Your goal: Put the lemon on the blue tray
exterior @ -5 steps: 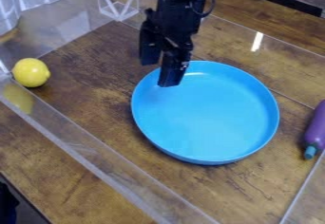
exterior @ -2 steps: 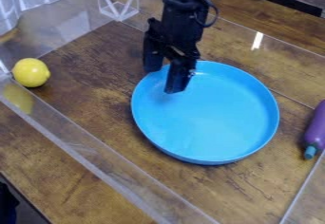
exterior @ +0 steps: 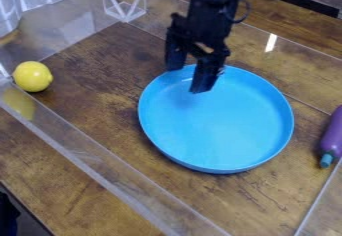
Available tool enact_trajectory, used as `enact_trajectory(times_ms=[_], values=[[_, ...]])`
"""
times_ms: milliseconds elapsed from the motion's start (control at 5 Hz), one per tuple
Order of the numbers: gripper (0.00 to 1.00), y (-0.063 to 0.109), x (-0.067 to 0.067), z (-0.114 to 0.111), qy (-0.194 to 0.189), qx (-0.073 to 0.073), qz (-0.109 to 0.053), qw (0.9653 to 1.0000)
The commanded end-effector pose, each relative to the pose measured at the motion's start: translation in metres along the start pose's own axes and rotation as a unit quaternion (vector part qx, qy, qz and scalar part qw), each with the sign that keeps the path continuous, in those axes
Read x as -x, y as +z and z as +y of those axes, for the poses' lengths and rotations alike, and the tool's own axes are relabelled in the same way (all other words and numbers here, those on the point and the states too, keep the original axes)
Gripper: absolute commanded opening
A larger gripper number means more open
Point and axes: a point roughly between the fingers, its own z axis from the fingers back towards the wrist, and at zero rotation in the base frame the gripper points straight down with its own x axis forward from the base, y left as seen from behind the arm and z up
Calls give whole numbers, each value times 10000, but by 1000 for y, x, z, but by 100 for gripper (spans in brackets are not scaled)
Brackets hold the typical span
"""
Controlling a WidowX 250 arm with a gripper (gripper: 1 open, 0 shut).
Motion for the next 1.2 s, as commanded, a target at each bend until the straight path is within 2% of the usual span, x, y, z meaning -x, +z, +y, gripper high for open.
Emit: enact_trajectory(times_ms=[0, 200, 600, 800, 1000], values=[[100, 21, -17, -7, 50, -143, -309, 9994], [100, 17, -31, -11, 152, -166, -285, 9993], [100, 7, -24, -6, 699, -100, -200, 9973], [100, 5, -12, 1, 543, -138, -189, 9982], [100, 18, 11, 23, 453, -264, -229, 9984]])
